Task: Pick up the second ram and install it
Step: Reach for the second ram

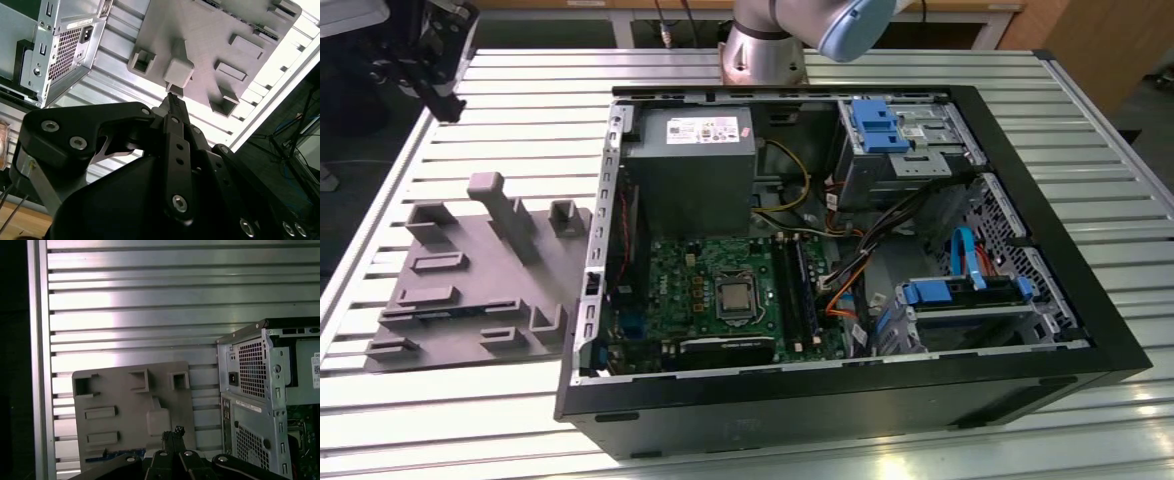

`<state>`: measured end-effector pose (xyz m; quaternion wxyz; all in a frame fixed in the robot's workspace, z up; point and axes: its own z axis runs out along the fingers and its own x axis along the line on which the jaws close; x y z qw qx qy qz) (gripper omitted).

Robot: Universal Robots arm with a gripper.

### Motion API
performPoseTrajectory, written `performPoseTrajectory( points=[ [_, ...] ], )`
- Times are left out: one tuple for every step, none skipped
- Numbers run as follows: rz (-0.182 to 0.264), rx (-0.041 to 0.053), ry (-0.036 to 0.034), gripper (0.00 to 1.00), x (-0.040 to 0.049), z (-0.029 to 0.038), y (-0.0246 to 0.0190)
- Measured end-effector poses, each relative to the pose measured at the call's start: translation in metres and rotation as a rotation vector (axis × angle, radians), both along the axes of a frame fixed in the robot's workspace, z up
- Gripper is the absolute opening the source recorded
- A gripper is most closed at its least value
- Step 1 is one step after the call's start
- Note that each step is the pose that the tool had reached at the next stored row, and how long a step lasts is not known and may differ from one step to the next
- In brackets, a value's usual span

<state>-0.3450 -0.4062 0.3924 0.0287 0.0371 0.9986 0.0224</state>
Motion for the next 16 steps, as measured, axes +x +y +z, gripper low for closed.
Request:
performPoseTrajectory(
  points=[
    [0.000,-0.0001,0.0001,0.11,0.0000,-0.0001,-0.0005],
    [0.000,-0.0001,0.0000,0.11,-0.0002,-0.0002,-0.0009],
    [0.000,-0.0001,0.0000,0.11,-0.0003,-0.0003,-0.0015],
    [0.000,0.0000,0.0000,0.11,-0.0004,-0.0004,-0.0019],
    [0.000,-0.0001,0.0001,0.11,-0.0005,-0.0005,-0.0022],
    [0.000,-0.0002,0.0001,0.11,-0.0006,-0.0005,-0.0025],
    [0.000,-0.0001,0.0001,0.11,-0.0006,-0.0006,-0.0029],
    [0.000,-0.0001,0.0001,0.11,-0.0007,-0.0006,-0.0032],
    [0.000,-0.0001,0.0000,0.11,-0.0007,-0.0007,-0.0036],
    [0.000,0.0000,0.0000,0.11,-0.0008,-0.0008,-0.0038],
    [0.000,-0.0001,0.0001,0.11,-0.0008,-0.0008,-0.0041],
    [0.000,-0.0002,0.0001,0.11,-0.0009,-0.0008,-0.0044],
    [0.000,-0.0001,0.0000,0.11,-0.0010,-0.0009,-0.0047],
    [0.000,-0.0001,0.0000,0.11,-0.0010,-0.0009,-0.0049],
    [0.000,0.0000,0.0000,0.11,-0.0011,-0.0010,-0.0051],
    [0.000,-0.0001,0.0001,0.11,-0.0012,-0.0010,-0.0053]
  ],
)
